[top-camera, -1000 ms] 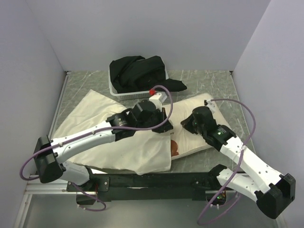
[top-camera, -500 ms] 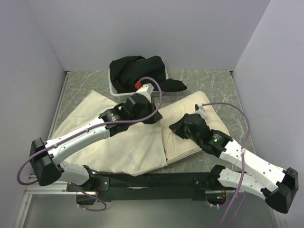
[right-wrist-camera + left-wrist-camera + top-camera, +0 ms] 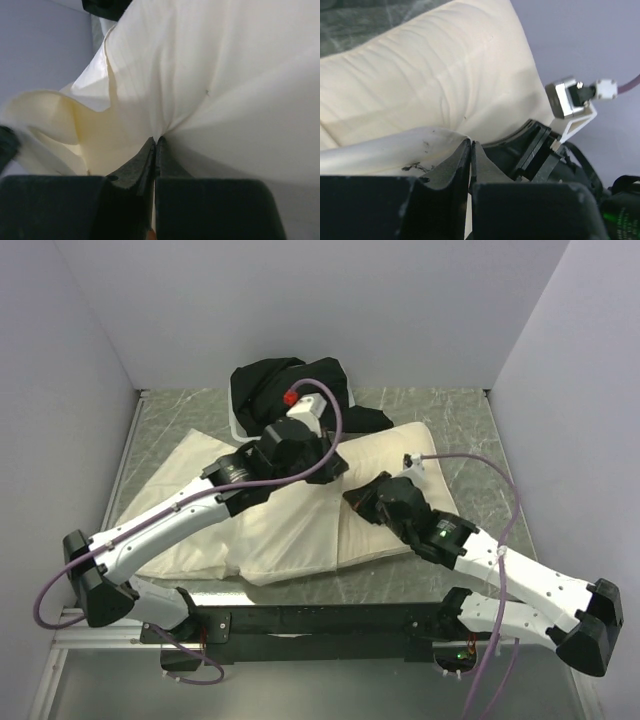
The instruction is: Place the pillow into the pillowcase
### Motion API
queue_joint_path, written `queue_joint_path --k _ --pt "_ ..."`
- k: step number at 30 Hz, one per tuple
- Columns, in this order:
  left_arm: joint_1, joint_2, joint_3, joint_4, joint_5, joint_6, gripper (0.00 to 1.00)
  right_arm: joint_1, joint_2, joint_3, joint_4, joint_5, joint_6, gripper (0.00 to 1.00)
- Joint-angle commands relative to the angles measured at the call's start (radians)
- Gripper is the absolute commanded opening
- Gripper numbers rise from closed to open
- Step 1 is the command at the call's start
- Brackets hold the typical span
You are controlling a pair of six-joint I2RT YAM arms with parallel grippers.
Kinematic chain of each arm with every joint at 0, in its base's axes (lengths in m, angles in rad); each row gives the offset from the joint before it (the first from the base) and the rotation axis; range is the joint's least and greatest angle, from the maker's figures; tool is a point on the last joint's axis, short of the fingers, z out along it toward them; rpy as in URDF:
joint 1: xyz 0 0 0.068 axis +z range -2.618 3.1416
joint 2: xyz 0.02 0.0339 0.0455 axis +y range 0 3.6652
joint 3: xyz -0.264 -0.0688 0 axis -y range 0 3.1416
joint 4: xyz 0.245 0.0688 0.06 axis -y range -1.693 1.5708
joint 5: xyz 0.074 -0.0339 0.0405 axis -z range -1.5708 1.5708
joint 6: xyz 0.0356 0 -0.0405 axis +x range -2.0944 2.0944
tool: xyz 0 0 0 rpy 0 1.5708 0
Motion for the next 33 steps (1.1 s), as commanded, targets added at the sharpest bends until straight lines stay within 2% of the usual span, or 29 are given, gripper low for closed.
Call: queue_joint_path --k 1,4,8,9,10,12,13,15,16,17,18,20,22,23,25,29,33 --pt "0.043 -0.099 -0.14 0.051 -0.039 -0.021 0.1 0.064 0.035 -0.091 0.296 0.06 0.1 0.0" --pt "0.047 -0.15 -0.307 0.093 -0.051 -0.068 0.1 0.065 0.124 -0.146 0.392 0.063 0.094 0.0" --pt "0.048 -0.24 -0.536 0.162 -0.066 -0.119 0.15 0.088 0.204 -0.131 0.352 0.025 0.002 0.0" --pt "0.051 -0.277 -0.573 0.162 -0.072 -0.127 0.16 0.091 0.198 -0.128 0.338 0.022 -0.048 0.06" --pt "0.054 -0.297 -0.632 0.162 -0.085 -0.13 0.19 0.095 0.192 -0.122 0.27 0.036 -0.069 0.32" --pt "0.057 -0.352 -0.691 0.168 -0.088 -0.139 0.23 0.095 0.151 -0.12 0.219 0.047 -0.107 0.65" --pt "0.056 -0.366 -0.703 0.168 -0.095 -0.14 0.31 0.088 0.134 -0.114 0.146 0.063 -0.157 0.83" --pt "0.056 -0.394 -0.716 0.148 -0.106 -0.143 0.39 0.061 0.085 -0.079 0.07 0.115 -0.246 0.99" --pt "0.057 -0.4 -0.716 0.141 -0.115 -0.143 0.49 0.03 0.072 -0.065 0.017 0.12 -0.291 1.0" --pt "0.056 -0.405 -0.716 0.134 -0.128 -0.139 0.55 -0.008 0.066 -0.046 -0.005 0.116 -0.328 1.0" --pt "0.056 -0.411 -0.707 0.119 -0.132 -0.14 0.58 -0.139 0.058 -0.042 -0.019 0.1 -0.392 1.0" --pt "0.056 -0.412 -0.691 0.084 -0.164 -0.145 0.64 -0.3 0.058 -0.056 -0.005 -0.022 -0.464 1.0" --pt "0.053 -0.429 -0.699 0.037 -0.203 -0.175 0.72 -0.478 0.095 -0.055 0.002 -0.064 -0.532 1.0" --pt "0.053 -0.435 -0.71 0.03 -0.229 -0.188 0.74 -0.516 0.115 -0.053 0.011 -0.078 -0.546 1.0" --pt "0.054 -0.437 -0.739 0.019 -0.252 -0.209 0.77 -0.586 0.213 -0.048 0.044 -0.125 -0.578 1.0" --pt "0.057 -0.341 -0.733 0.01 -0.327 -0.225 0.85 -0.596 0.449 -0.021 0.07 -0.173 -0.604 1.0" --pt "0.123 -0.228 -0.748 0.091 -0.271 -0.2 0.82 -0.58 0.509 -0.102 0.157 -0.326 -0.594 1.0"
